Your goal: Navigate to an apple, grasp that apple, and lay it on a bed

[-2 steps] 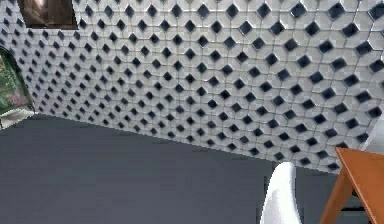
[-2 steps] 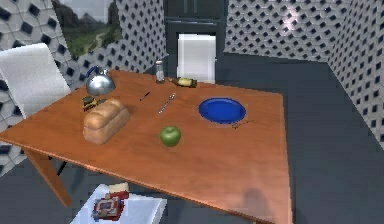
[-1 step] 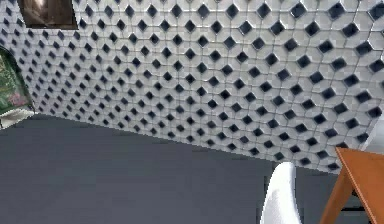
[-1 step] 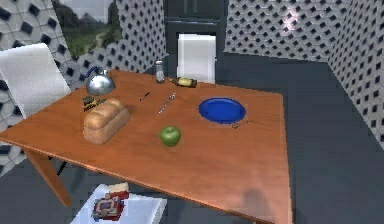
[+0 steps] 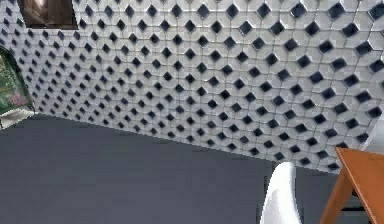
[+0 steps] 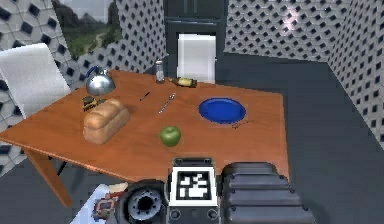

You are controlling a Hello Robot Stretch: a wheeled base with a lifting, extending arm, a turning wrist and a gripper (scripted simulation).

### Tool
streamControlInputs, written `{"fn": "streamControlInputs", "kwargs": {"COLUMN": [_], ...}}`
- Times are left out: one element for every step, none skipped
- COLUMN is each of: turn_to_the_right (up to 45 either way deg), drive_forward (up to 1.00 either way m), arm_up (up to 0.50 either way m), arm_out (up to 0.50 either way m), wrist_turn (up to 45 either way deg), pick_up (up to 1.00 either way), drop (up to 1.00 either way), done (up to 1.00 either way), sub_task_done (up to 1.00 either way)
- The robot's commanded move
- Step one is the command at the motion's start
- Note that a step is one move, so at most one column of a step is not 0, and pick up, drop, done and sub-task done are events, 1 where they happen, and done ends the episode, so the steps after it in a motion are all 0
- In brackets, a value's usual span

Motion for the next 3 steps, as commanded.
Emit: {"fn": "streamControlInputs", "kwargs": {"turn_to_the_right": [0.0,0.0,0.0], "drive_forward": [0.00,0.00,0.00], "arm_up": [0.00,0.00,0.00], "arm_out": [0.40,0.00,0.00], "wrist_turn": [0.0,45.0,45.0], "pick_up": [0.00,0.00,0.00], "drop": [0.00,0.00,0.00], "done": [0.00,0.00,0.00], "sub_task_done": [0.00,0.00,0.00]}}
